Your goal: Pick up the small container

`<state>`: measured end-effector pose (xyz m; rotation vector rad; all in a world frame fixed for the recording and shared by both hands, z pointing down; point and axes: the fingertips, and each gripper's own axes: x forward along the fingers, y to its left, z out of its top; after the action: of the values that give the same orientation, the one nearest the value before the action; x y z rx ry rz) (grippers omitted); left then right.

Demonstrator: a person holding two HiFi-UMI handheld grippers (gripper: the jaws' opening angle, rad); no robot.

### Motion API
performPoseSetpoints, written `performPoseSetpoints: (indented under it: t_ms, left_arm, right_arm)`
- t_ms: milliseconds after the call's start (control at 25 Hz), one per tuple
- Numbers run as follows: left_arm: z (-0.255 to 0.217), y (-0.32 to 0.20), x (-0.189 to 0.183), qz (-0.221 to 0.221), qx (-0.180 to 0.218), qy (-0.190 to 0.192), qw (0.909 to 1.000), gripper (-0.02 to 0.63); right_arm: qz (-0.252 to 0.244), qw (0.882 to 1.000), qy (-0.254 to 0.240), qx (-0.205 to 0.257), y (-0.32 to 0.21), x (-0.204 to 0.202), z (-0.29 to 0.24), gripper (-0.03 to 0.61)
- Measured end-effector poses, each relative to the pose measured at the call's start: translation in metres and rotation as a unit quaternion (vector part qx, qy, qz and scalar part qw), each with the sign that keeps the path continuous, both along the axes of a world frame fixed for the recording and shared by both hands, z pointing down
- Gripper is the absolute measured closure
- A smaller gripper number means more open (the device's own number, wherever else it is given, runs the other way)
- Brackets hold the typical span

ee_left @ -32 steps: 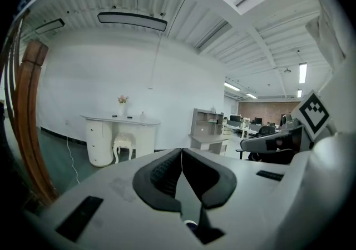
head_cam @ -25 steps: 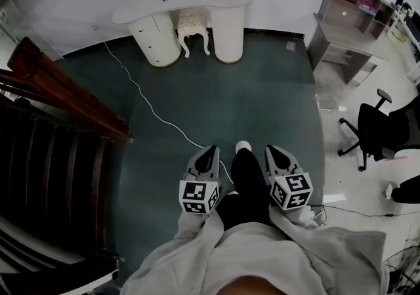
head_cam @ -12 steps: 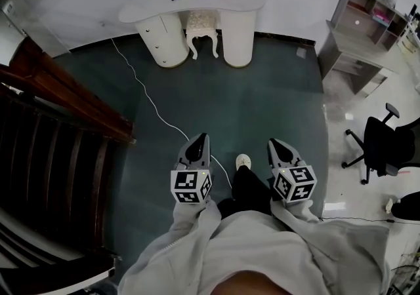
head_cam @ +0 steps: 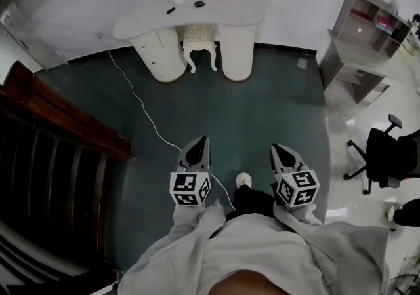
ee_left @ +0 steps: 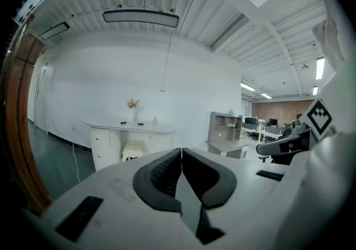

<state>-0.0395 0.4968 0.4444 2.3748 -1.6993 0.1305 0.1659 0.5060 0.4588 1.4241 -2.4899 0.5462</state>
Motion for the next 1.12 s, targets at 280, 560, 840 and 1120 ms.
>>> performPoseSetpoints:
  t_ms: [280, 560, 840, 1120]
  left_arm:
    - [0.002, -0.049, 0.004, 0.006, -0.017, 0.005, 0.9998, 0.597]
    - [-0.001, -0.093, 0.000, 0.003, -0.021, 0.007, 0.9997, 0.597]
    - [0.006, -0.134, -0.001, -0.005, -0.017, 0.006, 0.9998, 0.597]
    - [0.014, -0.142, 0.004, -0.003, -0.021, 0.003, 0.9998, 0.597]
  right_arm:
    - [0.000, 1.000, 0.001, -0.012, -0.050, -0.002, -0.002, 0.529]
    - [-0.004, 1.000, -0.009, -0.005, -0.099, -0.007, -0.009, 0.529]
    - [-0.023, 1.000, -0.011, -0.003, -0.143, -0.017, -0.005, 0.529]
    - [-0.039, 0.999, -0.007, -0.014, -0.159, -0.028, 0.001, 0.529]
